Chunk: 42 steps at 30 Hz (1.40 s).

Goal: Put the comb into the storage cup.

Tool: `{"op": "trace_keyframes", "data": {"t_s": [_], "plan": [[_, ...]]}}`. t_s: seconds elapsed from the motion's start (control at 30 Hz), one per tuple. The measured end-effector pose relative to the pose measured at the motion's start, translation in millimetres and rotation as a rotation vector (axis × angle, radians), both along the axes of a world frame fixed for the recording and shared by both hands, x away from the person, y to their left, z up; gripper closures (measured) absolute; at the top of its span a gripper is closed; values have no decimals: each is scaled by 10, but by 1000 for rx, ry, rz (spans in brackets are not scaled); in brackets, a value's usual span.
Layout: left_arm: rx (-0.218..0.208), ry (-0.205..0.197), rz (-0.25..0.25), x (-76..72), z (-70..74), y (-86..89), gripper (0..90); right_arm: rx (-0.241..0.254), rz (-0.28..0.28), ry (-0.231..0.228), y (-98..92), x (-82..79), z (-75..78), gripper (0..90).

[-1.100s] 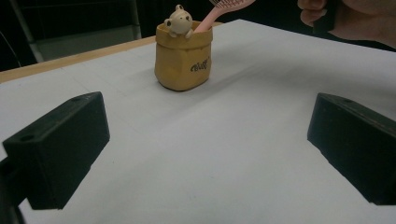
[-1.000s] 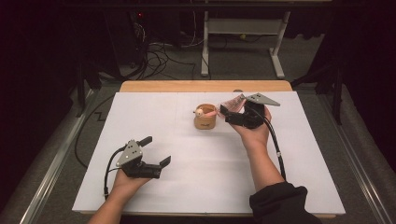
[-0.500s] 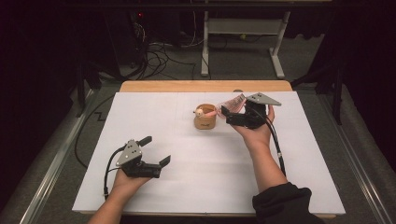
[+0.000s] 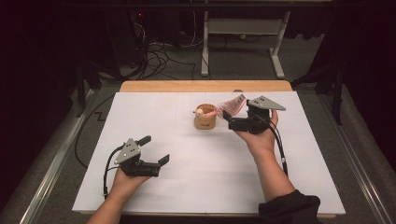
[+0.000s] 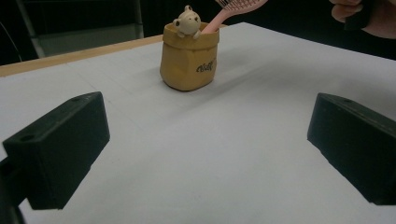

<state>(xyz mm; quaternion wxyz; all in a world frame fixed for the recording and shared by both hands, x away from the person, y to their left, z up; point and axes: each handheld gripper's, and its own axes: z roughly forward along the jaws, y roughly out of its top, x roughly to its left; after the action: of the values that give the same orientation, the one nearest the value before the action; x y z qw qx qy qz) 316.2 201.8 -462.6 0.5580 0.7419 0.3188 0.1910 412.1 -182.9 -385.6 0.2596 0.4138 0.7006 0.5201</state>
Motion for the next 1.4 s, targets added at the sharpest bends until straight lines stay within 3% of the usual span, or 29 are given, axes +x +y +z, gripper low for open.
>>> {"op": "trace_keyframes", "data": {"t_s": [0.27,0.67,0.87,1.07,1.4], "plan": [[5,5,3,9,-3,17,0,-24,-1,23,-74,-66,-102,4],[-1,16,16,26,-3,65,0,-55,-3,79,-204,-246,-505,4],[-3,15,21,21,7,91,0,-81,7,72,-275,-430,-605,4],[22,22,19,14,-3,127,0,-83,26,58,-386,-664,-665,4],[11,21,16,4,8,146,0,-71,-9,52,-751,-990,-740,4]]}}
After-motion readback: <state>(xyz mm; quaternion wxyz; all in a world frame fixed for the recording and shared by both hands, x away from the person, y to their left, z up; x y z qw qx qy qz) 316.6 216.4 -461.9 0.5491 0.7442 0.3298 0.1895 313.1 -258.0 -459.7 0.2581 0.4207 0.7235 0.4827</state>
